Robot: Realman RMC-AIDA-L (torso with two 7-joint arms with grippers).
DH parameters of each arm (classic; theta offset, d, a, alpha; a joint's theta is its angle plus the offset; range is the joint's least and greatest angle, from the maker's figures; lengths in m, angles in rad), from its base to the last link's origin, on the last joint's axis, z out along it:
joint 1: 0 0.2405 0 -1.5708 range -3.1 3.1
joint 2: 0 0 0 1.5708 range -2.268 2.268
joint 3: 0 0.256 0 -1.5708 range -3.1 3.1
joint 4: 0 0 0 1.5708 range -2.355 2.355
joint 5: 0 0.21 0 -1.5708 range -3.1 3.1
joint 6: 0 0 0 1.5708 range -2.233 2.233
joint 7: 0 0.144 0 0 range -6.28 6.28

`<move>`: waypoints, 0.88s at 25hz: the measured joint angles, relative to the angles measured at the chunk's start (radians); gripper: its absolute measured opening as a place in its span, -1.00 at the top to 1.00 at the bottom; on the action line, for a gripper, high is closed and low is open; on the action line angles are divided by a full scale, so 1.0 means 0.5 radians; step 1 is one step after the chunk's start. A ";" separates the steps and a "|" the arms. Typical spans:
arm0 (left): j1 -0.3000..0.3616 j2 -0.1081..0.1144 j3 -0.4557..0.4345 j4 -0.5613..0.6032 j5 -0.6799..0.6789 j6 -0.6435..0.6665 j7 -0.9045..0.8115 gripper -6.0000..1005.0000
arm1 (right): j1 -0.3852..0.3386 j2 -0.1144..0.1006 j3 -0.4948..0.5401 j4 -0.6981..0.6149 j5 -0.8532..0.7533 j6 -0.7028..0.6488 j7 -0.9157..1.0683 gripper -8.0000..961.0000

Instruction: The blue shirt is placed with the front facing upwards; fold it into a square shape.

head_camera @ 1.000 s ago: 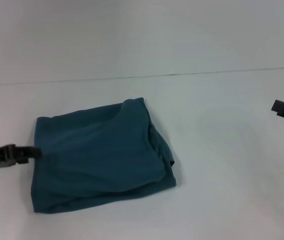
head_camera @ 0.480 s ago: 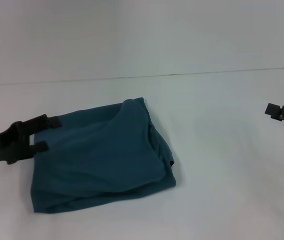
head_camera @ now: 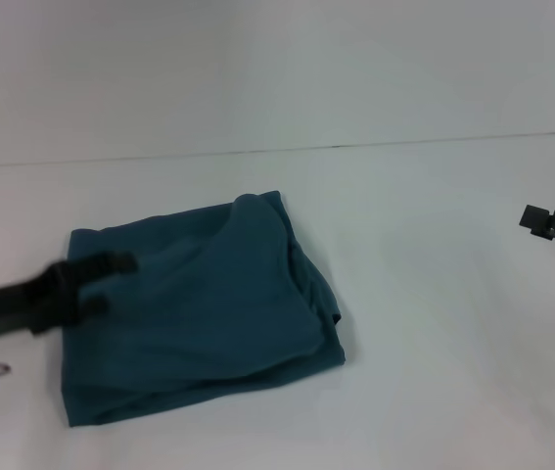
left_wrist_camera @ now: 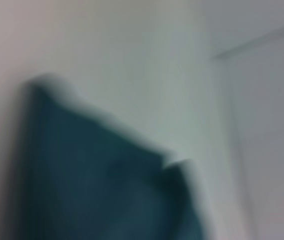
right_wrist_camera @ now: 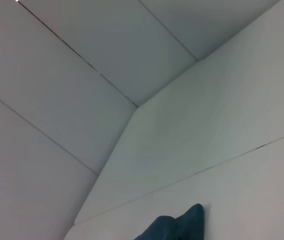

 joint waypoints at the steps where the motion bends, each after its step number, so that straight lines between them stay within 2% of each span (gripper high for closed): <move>1: 0.008 0.002 -0.039 0.051 -0.050 0.099 0.078 -0.89 | 0.000 -0.001 0.000 -0.001 0.000 -0.008 0.000 -0.16; 4: 0.045 0.012 -0.124 0.200 -0.190 0.490 0.504 -0.89 | 0.014 -0.003 -0.014 -0.013 -0.040 -0.066 -0.084 -0.16; 6: 0.066 0.030 -0.123 0.245 -0.166 0.717 0.829 -0.89 | 0.038 0.003 -0.051 -0.017 -0.115 -0.180 -0.290 -0.16; 9: 0.091 0.034 -0.103 0.275 -0.009 0.901 1.161 -0.89 | 0.104 0.056 -0.157 -0.017 -0.252 -0.381 -0.654 -0.17; 12: 0.117 0.018 -0.085 0.279 0.113 0.939 1.292 -0.89 | 0.205 0.152 -0.188 -0.020 -0.373 -0.371 -0.768 -0.17; 16: 0.174 -0.012 -0.049 0.279 0.138 0.951 1.427 -0.89 | 0.335 0.245 -0.229 -0.001 -0.488 -0.265 -0.787 -0.17; 18: 0.194 -0.024 -0.041 0.276 0.138 0.952 1.474 -0.89 | 0.387 0.265 -0.300 0.036 -0.532 -0.224 -0.790 -0.17; 22: 0.217 -0.036 -0.003 0.269 0.139 0.950 1.551 -0.89 | 0.450 0.267 -0.432 0.167 -0.543 -0.160 -0.789 -0.16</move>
